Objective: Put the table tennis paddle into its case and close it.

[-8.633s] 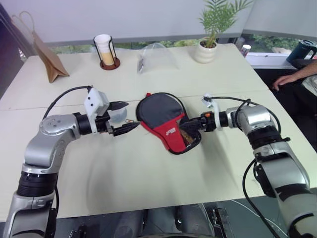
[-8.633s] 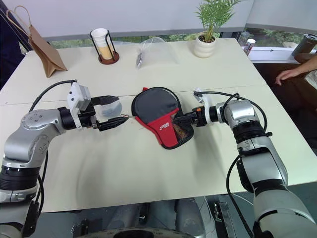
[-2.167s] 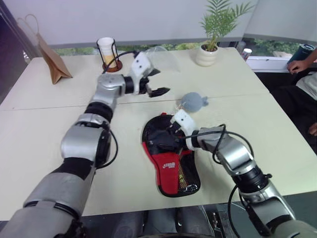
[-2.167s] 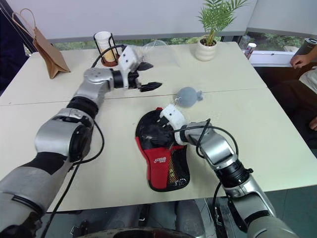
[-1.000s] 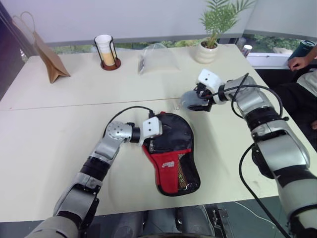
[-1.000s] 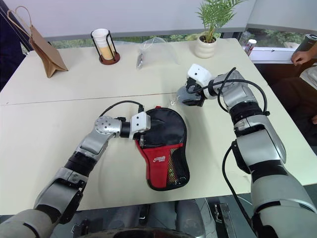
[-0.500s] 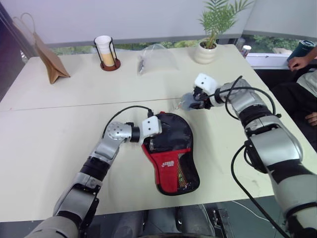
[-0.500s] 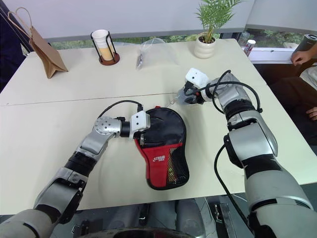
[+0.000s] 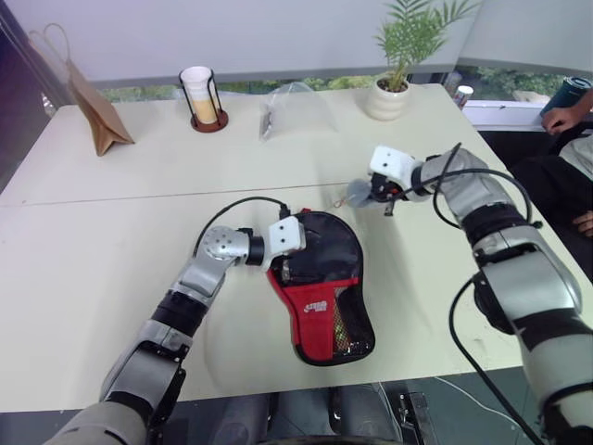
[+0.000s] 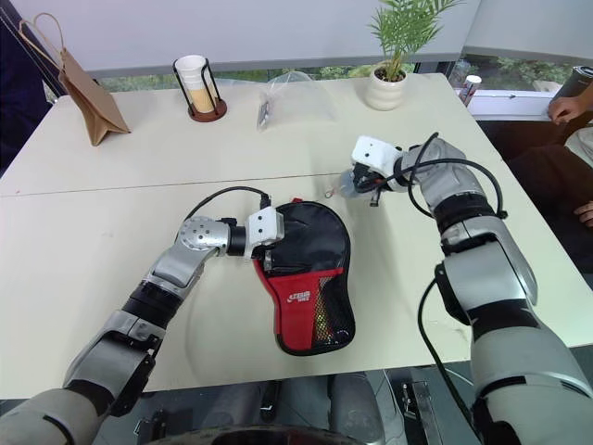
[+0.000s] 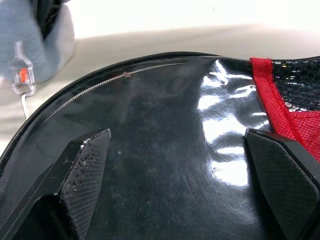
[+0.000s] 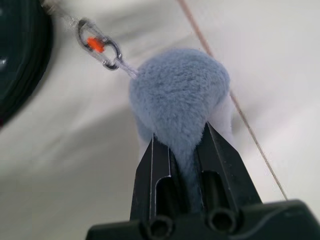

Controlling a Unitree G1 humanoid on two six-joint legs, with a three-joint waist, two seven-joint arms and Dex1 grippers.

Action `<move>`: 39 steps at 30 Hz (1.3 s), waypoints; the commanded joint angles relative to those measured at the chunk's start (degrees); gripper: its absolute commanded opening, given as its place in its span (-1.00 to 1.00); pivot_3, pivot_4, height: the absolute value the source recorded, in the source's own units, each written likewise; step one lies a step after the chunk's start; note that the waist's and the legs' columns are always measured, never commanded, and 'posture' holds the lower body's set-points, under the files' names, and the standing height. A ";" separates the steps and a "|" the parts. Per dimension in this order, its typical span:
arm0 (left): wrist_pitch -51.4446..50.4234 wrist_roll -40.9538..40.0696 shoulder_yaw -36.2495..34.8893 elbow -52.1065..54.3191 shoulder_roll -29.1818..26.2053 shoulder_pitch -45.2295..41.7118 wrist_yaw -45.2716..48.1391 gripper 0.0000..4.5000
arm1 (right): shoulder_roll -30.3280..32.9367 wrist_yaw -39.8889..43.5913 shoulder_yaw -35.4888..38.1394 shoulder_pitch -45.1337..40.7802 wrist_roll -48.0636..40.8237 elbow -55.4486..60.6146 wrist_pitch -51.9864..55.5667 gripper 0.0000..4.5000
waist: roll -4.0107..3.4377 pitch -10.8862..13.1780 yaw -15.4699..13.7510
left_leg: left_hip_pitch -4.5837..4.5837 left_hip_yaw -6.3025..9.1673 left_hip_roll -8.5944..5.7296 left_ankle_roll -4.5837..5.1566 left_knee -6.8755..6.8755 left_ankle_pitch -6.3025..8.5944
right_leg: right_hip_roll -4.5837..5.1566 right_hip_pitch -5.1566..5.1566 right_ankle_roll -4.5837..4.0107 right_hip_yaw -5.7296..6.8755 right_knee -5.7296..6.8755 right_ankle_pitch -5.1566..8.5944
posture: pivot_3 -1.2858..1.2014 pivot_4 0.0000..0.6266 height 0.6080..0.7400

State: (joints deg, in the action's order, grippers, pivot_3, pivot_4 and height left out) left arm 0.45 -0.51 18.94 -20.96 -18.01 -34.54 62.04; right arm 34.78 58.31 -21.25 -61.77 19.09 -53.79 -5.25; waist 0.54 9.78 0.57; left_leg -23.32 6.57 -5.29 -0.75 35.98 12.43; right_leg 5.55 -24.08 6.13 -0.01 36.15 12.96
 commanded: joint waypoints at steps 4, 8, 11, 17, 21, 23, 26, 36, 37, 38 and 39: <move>-1.96 2.97 2.62 -3.34 -1.41 1.66 -0.01 1.00 | 7.73 0.93 0.22 9.20 2.98 18.82 1.61 -0.99 | -0.04 -0.04 -0.06 | 0.03 0.01 0.00 0.00 0.00 0.00 | 0.00 0.07 0.01 0.02 -0.03 0.01 | 0.03 -0.52 1.00; -2.17 2.81 2.71 -3.16 -1.48 1.80 0.00 1.00 | 10.81 1.62 0.94 13.94 3.24 28.09 3.07 -0.99 | -0.05 -0.05 -0.07 | 0.05 0.00 0.01 0.02 0.02 0.01 | 0.01 0.12 0.01 0.02 -0.05 0.01 | 0.03 -0.52 1.00; -2.11 2.80 2.75 -3.47 -1.47 1.76 0.01 1.00 | 13.87 2.54 1.41 17.67 3.68 34.85 3.97 -0.99 | -0.04 -0.05 -0.16 | 0.07 0.01 0.01 0.02 0.03 0.01 | 0.01 0.15 0.01 0.04 -0.06 0.02 | 0.03 -0.52 1.00; -2.24 2.70 2.83 -3.65 -1.51 1.70 0.14 1.00 | 19.00 5.41 2.73 24.38 2.76 45.65 6.56 -0.99 | -0.03 -0.06 -0.24 | 0.11 0.02 0.02 0.05 0.03 0.03 | 0.02 0.24 0.04 0.05 -0.10 0.05 | 0.03 -0.52 1.00; -2.25 2.69 2.84 -3.98 -1.45 1.56 0.07 1.00 | 22.25 7.55 4.44 29.18 1.74 52.34 7.98 -0.99 | -0.03 -0.06 -0.23 | 0.18 0.03 0.04 0.08 0.04 0.06 | 0.03 0.35 0.07 0.07 -0.15 0.08 | 0.03 -0.52 1.00; -2.21 2.70 2.80 -4.23 -1.40 1.45 -0.01 1.00 | 24.29 8.97 5.35 32.36 0.72 55.95 8.24 -0.99 | -0.02 -0.05 -0.32 | 0.24 0.04 0.04 0.10 0.04 0.07 | 0.03 0.43 0.10 0.08 -0.16 0.11 | 0.03 -0.52 1.00; -2.09 2.70 2.76 -4.59 -1.34 1.34 -0.13 1.00 | 26.33 10.41 7.00 36.67 -0.90 60.75 9.09 -0.99 | -0.02 -0.06 -0.68 | 0.37 0.05 0.04 0.18 0.04 0.13 | 0.05 0.60 0.16 0.10 -0.21 0.18 | 0.03 -0.52 1.00; -1.71 2.73 2.72 -5.68 -1.38 1.03 -0.38 1.00 | 30.29 14.16 11.01 47.84 -6.17 75.90 11.44 -0.99 | -0.01 -0.07 -1.29 | 0.68 0.03 0.09 0.26 -0.07 0.20 | 0.08 1.02 0.29 0.09 -0.58 0.46 | 0.03 -0.52 1.00; -1.70 2.72 2.72 -5.73 -1.39 1.03 -0.39 1.00 | 30.70 14.58 11.42 49.03 -6.81 77.35 11.44 -0.99 | 0.00 -0.08 -1.29 | 0.68 0.03 0.09 0.27 -0.07 0.21 | 0.08 1.03 0.30 0.09 -0.59 0.46 | 0.03 -0.52 1.00; -1.70 2.73 2.73 -5.83 -1.37 0.98 -0.42 1.00 | 31.20 14.82 11.77 50.30 -7.17 78.84 11.19 -0.99 | 0.00 -0.09 -1.30 | 0.69 0.03 0.10 0.28 -0.07 0.22 | 0.09 1.04 0.30 0.09 -0.60 0.46 | 0.03 -0.52 1.00; -1.69 2.74 2.73 -5.90 -1.35 0.96 -0.43 1.00 | 31.56 14.92 12.02 51.18 -7.38 79.88 11.04 -0.99 | 0.00 -0.09 -1.31 | 0.69 0.03 0.10 0.29 -0.07 0.22 | 0.09 1.05 0.30 0.09 -0.62 0.46 | 0.03 -0.52 1.00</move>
State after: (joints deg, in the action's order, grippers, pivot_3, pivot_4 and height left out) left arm 0.34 -0.82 19.84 -22.94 -17.90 -35.27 61.97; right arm 65.48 71.05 -9.30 -11.94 13.94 22.92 6.48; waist 0.54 9.69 -0.74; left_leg -22.63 6.60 -5.19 -0.47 35.91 12.66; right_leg 5.64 -23.01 6.43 0.09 35.49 13.42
